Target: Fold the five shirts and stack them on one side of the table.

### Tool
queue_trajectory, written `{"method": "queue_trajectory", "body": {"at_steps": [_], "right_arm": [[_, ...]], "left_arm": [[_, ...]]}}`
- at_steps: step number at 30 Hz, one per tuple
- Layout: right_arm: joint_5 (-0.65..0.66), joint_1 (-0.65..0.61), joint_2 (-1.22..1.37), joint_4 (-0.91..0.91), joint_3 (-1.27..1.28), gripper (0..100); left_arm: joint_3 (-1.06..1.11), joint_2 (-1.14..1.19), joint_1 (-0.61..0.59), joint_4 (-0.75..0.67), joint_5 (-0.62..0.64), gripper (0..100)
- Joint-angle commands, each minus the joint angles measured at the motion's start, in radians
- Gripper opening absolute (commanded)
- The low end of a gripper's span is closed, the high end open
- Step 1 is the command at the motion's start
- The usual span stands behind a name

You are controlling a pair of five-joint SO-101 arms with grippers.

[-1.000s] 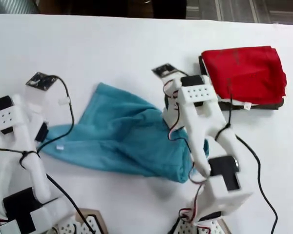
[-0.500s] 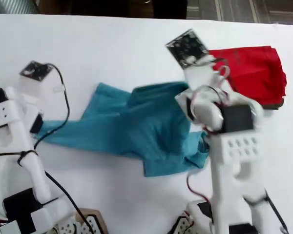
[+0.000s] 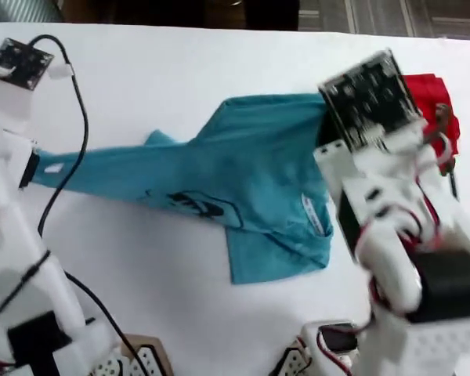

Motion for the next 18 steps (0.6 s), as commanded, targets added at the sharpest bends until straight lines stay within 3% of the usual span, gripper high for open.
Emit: {"method": "queue_trajectory", "body": {"at_steps": [1, 18], "right_arm": [[0.0, 0.016, -0.051, 0.047, -0.146, 1.9], [0.0, 0.018, -0.196, 0.074, -0.453, 1.9]], "left_arm": [[-0.041, -0.13, 0.015, 0.015, 0.068, 3], [-0.047, -0.635, 0.04, 0.014, 0.311, 3]]}}
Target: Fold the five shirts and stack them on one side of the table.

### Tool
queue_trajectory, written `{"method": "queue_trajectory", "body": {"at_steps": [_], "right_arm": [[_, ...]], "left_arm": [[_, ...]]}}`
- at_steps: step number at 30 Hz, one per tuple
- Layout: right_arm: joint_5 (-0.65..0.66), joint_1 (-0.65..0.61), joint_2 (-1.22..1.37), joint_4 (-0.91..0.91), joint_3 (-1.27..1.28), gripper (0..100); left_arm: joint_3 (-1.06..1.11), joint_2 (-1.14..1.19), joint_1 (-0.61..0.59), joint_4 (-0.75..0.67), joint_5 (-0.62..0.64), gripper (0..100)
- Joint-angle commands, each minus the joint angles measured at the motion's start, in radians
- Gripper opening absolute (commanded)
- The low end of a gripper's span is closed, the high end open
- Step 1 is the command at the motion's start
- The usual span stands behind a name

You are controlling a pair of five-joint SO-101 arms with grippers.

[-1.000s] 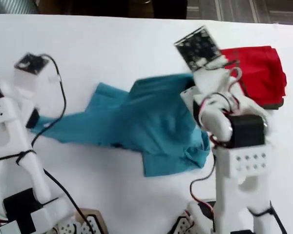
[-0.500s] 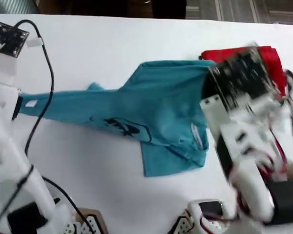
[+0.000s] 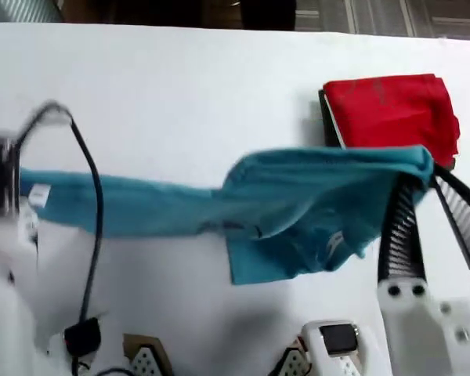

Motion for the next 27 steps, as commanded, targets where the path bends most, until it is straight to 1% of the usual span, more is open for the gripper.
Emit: {"method": "queue_trajectory", "body": {"at_steps": [1, 7, 14, 18, 23, 27], "right_arm": [[0.0, 0.008, -0.015, -0.001, -0.041, 1.9], [0.0, 0.002, -0.065, 0.002, -0.069, 1.9], [0.006, 0.004, -0.128, -0.004, -0.068, 1.9], [0.011, 0.007, -0.127, -0.084, -0.066, 1.9], [0.1, 0.007, -0.062, -0.189, -0.068, 1.9], [0.129, 0.007, -0.039, -0.223, -0.068, 1.9]], "left_arm": [[-0.028, -0.06, 0.005, 0.014, 0.037, 3], [-0.059, -0.141, 0.005, 0.005, 0.083, 3], [-0.105, -0.15, 0.002, 0.002, 0.083, 3], [-0.104, -0.15, 0.002, 0.0, 0.084, 3], [-0.102, -0.149, 0.002, -0.015, 0.084, 3], [-0.101, -0.147, 0.002, -0.02, 0.084, 3]]}}
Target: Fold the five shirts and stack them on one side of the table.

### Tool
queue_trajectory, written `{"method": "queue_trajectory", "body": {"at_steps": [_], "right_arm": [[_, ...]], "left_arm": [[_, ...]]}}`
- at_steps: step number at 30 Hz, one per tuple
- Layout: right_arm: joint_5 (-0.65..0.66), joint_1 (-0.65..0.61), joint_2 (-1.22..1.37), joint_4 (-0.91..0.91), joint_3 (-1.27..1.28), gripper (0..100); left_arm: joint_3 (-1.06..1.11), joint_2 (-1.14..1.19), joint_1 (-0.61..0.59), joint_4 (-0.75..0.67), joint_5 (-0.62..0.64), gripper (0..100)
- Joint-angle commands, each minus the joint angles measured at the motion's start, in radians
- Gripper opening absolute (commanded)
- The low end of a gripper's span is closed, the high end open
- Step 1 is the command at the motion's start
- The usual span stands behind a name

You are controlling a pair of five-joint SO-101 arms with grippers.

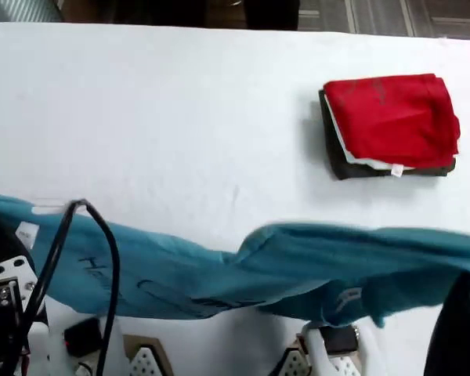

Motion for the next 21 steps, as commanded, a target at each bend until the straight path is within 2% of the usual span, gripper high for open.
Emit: {"method": "queue_trajectory", "body": {"at_steps": [1, 21], "right_arm": [[0.018, 0.007, 0.056, -0.047, 0.0, 1.9], [0.015, 0.002, 0.008, -0.005, -0.135, 1.9]], "left_arm": [[-0.004, 0.008, 0.003, -0.017, 0.008, 3], [-0.131, 0.048, 0.002, -0.011, 0.044, 3]]}}
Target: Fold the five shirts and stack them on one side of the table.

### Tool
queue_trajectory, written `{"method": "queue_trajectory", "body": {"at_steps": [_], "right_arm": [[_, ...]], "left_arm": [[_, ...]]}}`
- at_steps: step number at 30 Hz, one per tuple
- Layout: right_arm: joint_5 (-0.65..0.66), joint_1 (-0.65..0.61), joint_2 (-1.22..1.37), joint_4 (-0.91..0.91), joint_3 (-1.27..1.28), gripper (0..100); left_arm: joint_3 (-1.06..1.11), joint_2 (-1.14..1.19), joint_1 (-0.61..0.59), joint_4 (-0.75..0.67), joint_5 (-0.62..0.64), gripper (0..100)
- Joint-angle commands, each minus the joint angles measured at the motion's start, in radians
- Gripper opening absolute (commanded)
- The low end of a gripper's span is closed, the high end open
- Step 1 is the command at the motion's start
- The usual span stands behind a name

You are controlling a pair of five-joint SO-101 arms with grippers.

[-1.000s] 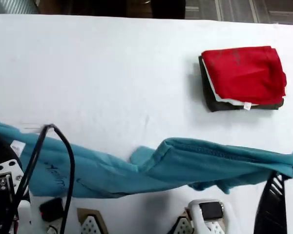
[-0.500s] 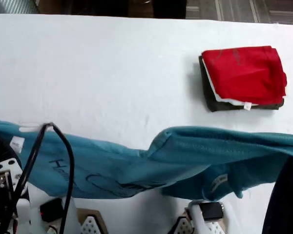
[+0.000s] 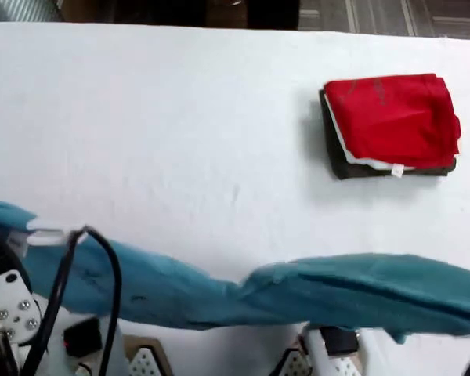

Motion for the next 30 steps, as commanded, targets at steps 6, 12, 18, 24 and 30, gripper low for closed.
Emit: {"method": "queue_trajectory", "body": {"at_steps": [6, 12, 18, 24, 30], "right_arm": [[-0.002, -0.001, 0.01, -0.061, 0.008, 1.9], [0.006, -0.002, 0.012, -0.068, 0.008, 1.9], [0.0, -0.048, 0.051, -0.061, 0.006, 1.9], [-0.002, -0.071, 0.038, -0.061, -0.005, 1.9], [-0.002, -0.077, 0.002, -0.064, 0.011, 1.9]], "left_arm": [[-0.005, 0.028, 0.002, 0.008, 0.032, 3], [0.087, 0.025, 0.002, 0.015, 0.044, 3], [0.186, 0.023, 0.002, 0.014, 0.069, 3], [0.15, -0.097, 0.002, 0.015, 0.048, 3], [0.15, -0.181, -0.017, 0.009, 0.034, 3]]}}
